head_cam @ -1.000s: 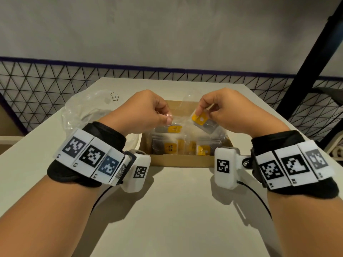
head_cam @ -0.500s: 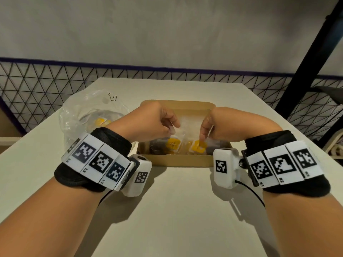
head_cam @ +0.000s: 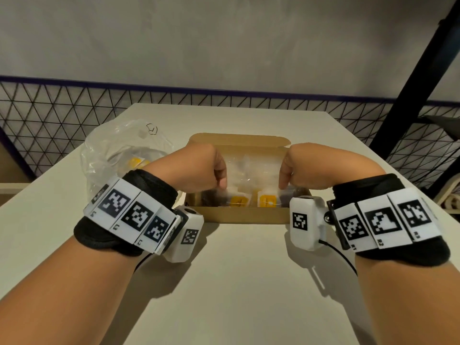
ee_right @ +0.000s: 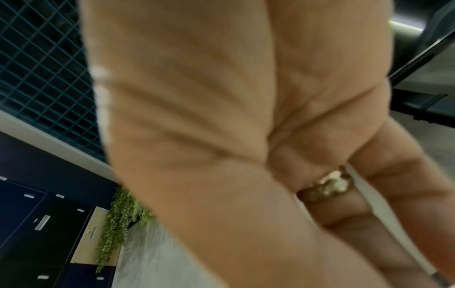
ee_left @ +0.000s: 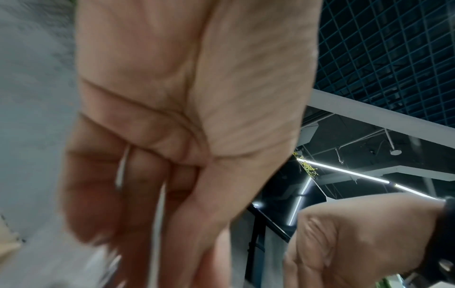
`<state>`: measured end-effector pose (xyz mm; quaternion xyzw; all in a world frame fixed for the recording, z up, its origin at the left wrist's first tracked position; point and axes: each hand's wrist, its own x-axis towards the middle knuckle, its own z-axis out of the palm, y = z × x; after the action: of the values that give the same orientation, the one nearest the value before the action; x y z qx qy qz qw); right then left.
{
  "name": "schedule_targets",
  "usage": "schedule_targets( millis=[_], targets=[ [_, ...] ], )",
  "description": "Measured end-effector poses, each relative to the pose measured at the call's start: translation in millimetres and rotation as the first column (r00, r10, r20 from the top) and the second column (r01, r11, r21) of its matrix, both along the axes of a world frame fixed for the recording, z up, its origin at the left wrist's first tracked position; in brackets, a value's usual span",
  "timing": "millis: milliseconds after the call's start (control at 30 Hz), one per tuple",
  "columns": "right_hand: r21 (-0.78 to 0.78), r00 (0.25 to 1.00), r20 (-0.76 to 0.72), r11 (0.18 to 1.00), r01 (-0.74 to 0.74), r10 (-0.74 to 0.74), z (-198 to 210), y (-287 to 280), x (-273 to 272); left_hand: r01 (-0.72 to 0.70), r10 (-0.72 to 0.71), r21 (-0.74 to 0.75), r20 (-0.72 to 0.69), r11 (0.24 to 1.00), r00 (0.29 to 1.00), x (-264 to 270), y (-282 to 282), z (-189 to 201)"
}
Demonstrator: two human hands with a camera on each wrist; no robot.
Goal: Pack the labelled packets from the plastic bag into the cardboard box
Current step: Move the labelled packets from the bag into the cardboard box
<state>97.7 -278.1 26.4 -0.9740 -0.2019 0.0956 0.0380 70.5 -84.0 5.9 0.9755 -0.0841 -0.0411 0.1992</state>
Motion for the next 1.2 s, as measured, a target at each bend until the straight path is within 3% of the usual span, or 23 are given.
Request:
schedule_targets(
  millis=[100, 300, 467, 633, 900, 1067, 1200],
  targets=[
    [-0.061, 0.999, -0.039, 0.998, 0.014, -0.017, -5.4, -1.2, 3.5, -0.013, 0.021, 0.088, -0.089, 0.996, 0.996, -1.5, 1.5, 0.7],
    [0.003, 0.999, -0.008, 0.999, 0.035, -0.035, -0.6, -1.2, 3.5, -0.066, 0.064, 0.048, 0.026, 0.997, 0.998, -0.8, 5.6, 4.3],
    [0.016, 0.999, -0.011, 0.999, 0.048, -0.047, -2.2, -0.9, 3.1, -0.035, 0.044, 0.105, -0.087, 0.994, 0.995, -2.0, 6.1, 2.3],
    [0.064, 0.997, 0.041, 0.996, 0.062, -0.064, 1.1, -2.2, 3.4, -0.077, 0.079, 0.101, -0.011, 0.992, 0.997, -1.8, 10.4, 6.9],
    [0.051, 0.999, 0.009, 0.997, 0.049, -0.049, 1.5, -0.7, 2.3, -0.131, 0.136, 0.105, -0.044, 0.986, 0.990, -2.9, 17.6, 11.2],
    [0.103, 1.000, 0.020, 0.995, 0.014, -0.016, 4.0, 1.9, 0.5, -0.255, 0.256, 0.072, -0.009, 0.964, 0.967, -0.8, 44.5, 18.1],
    [0.107, 0.999, 0.040, 0.994, -0.025, 0.021, 4.5, 7.1, -0.8, -0.411, 0.413, 0.107, 0.003, 0.905, 0.911, 3.8, 67.2, 13.5]
  ],
)
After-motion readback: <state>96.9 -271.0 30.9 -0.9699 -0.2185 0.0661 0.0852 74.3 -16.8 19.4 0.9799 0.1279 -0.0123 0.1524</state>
